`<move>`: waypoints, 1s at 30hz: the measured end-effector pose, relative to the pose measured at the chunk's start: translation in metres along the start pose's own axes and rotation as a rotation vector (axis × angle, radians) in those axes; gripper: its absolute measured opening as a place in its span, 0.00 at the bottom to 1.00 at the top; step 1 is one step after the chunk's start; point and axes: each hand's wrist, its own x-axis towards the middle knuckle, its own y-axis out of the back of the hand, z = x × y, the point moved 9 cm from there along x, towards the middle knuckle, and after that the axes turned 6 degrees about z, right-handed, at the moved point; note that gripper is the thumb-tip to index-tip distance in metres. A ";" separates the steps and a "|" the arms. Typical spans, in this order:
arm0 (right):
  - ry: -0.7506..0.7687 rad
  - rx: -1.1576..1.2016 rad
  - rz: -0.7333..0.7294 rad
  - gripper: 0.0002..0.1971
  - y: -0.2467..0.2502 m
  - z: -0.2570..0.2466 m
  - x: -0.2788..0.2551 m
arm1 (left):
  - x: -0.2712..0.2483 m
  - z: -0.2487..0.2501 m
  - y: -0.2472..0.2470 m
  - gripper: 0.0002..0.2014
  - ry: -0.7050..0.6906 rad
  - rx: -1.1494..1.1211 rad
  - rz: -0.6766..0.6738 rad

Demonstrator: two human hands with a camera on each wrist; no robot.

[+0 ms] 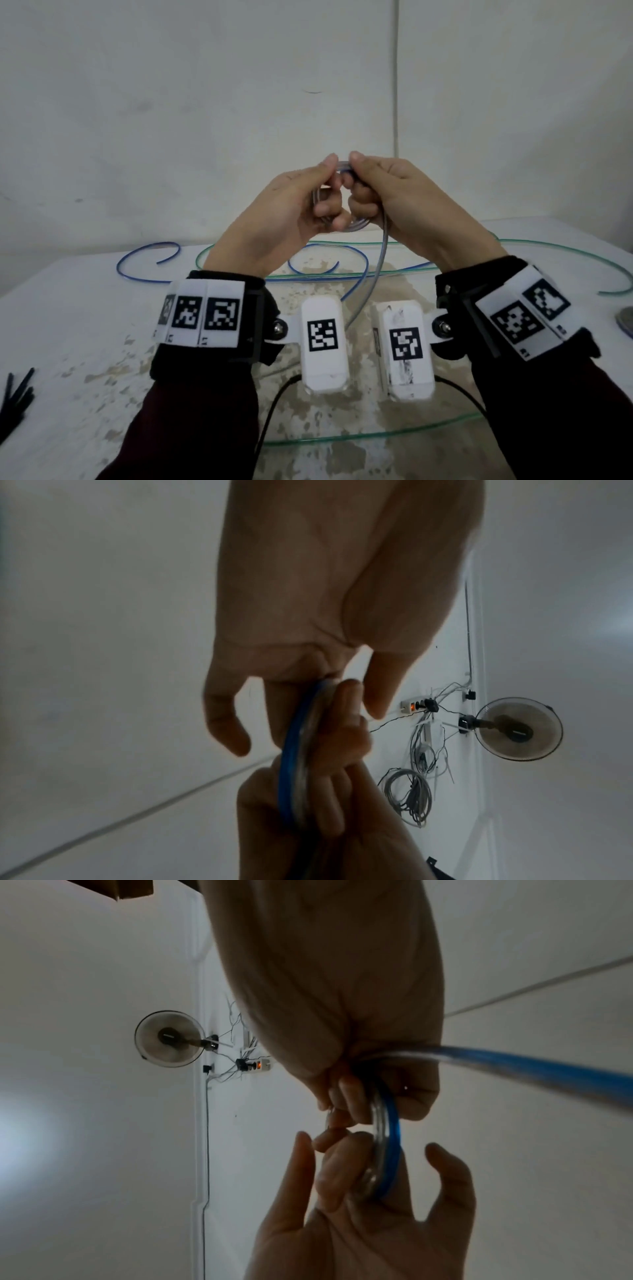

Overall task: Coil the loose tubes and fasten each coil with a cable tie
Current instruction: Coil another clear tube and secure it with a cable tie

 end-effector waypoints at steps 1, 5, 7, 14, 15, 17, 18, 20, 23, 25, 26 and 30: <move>0.003 -0.025 -0.008 0.17 -0.003 0.000 -0.001 | 0.000 0.002 0.001 0.16 -0.019 0.032 -0.007; -0.033 0.086 0.016 0.18 -0.011 -0.003 -0.003 | 0.002 0.015 0.016 0.16 -0.166 0.027 0.143; -0.037 0.139 -0.021 0.18 -0.013 -0.006 -0.004 | 0.003 0.020 0.020 0.16 -0.209 -0.050 0.209; 0.036 -0.009 -0.040 0.18 -0.009 -0.009 -0.004 | 0.001 0.010 0.008 0.17 -0.077 0.010 0.064; 0.041 -0.013 -0.032 0.18 -0.010 -0.009 -0.004 | 0.000 0.012 0.008 0.16 -0.108 0.044 0.069; 0.052 0.008 -0.027 0.18 -0.013 -0.012 -0.004 | -0.001 0.019 0.010 0.16 -0.176 0.083 0.118; 0.050 0.024 -0.034 0.18 -0.014 -0.012 -0.004 | -0.001 0.022 0.012 0.16 -0.200 0.087 0.155; 0.034 0.042 -0.061 0.17 -0.015 -0.013 -0.006 | -0.001 0.025 0.014 0.16 -0.214 0.069 0.199; 0.030 -0.004 -0.065 0.17 -0.011 -0.012 -0.006 | 0.002 0.015 0.009 0.18 -0.085 0.021 0.127; 0.027 -0.073 -0.068 0.16 -0.009 -0.010 -0.007 | -0.001 0.008 0.005 0.18 -0.002 0.063 0.051; 0.020 -0.089 -0.077 0.17 -0.010 -0.008 -0.007 | -0.002 0.007 0.005 0.19 0.003 0.094 0.031; -0.065 0.073 -0.075 0.19 -0.014 -0.005 -0.007 | -0.002 0.020 0.015 0.18 -0.140 0.068 0.114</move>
